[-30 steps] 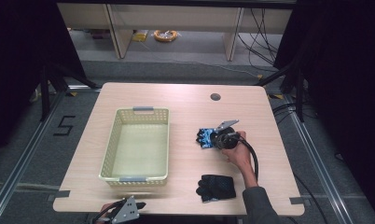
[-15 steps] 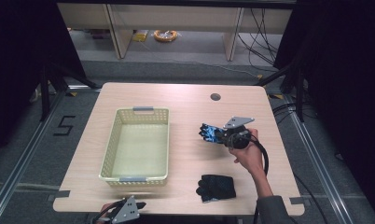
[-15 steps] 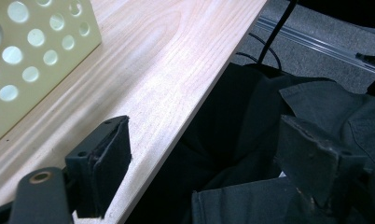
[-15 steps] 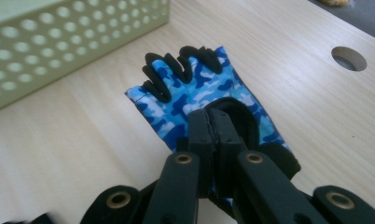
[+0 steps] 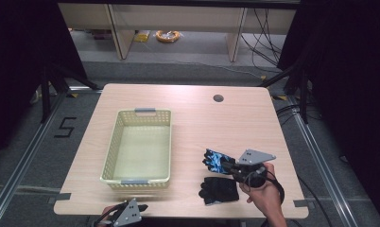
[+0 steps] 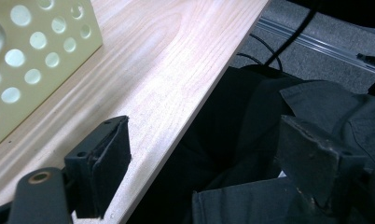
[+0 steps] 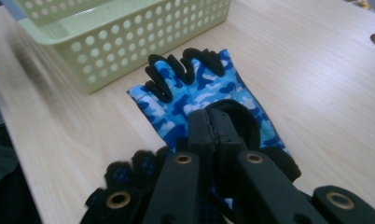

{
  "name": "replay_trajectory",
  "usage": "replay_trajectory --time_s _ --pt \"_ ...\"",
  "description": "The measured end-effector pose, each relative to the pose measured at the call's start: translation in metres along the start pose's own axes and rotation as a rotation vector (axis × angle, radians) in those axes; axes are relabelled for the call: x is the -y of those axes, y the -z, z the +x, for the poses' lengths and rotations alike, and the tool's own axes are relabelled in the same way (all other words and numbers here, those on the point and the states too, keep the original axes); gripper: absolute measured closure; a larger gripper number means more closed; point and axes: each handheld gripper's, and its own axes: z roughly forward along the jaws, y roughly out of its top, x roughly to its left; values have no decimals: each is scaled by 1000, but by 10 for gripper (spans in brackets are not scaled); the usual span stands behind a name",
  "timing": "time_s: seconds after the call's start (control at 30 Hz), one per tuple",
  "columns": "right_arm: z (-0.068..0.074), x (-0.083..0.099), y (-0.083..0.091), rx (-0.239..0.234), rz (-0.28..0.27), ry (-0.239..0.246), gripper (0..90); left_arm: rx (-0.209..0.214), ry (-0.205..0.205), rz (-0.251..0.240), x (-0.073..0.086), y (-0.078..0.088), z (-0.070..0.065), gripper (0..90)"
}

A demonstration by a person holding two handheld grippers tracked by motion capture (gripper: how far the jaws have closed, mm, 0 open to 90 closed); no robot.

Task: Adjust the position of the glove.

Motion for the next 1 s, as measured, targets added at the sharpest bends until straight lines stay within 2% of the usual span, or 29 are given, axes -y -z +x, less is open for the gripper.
replay_trajectory --time_s 0.07,0.1,0.13,0.17,0.23,0.3,0.33,0.37,0.4,0.47,0.5,0.57,0.6,0.7,0.77,0.8,0.87,0.9,0.97,1.0 --pt "3 2 2 2 4 -12 896 10 1 4 0 1 0 176" --pt "5 5 5 6 0 -5 895 13 15 -9 0 0 -1 176" --pt "11 9 7 7 8 4 895 8 3 1 0 1 0 176" --pt "11 9 7 7 8 4 895 9 -6 9 0 1 1 176" --pt "22 16 7 1 20 18 895 13 -2 -7 0 0 -1 175" --pt "24 17 7 1 24 26 895 10 4 -6 0 0 -2 175" --pt "29 22 5 -6 47 33 895 2 -15 8 0 1 0 176" --pt "29 22 5 -6 47 33 895 2 -15 8 0 1 0 176" --pt "29 23 5 1 41 48 895 22 13 -6 0 0 -1 176" --pt "30 25 4 6 62 56 895 13 11 -6 0 0 -1 176" --pt "31 27 3 7 66 52 895 4 -9 9 1 0 0 176" --pt "31 28 3 5 73 59 895 7 -5 4 0 0 -1 176" --pt "31 29 2 12 73 79 895 8 -2 -6 0 0 -2 176" --pt "35 32 0 9 95 87 895 5 -8 7 0 0 0 176" --pt "36 35 -2 -6 112 98 894 21 12 -4 1 0 -1 176" --pt "36 35 -2 -6 112 98 894 9 10 -2 1 0 -2 176" --pt "37 38 -3 -7 127 87 894 11 -5 8 1 0 -1 176" --pt "39 41 -5 -12 140 79 894 17 5 -2 1 0 -2 176" --pt "40 42 -6 -15 142 91 894 16 9 -5 1 0 -2 176" --pt "42 44 -9 -26 162 95 894 9 4 -6 1 0 -2 176"
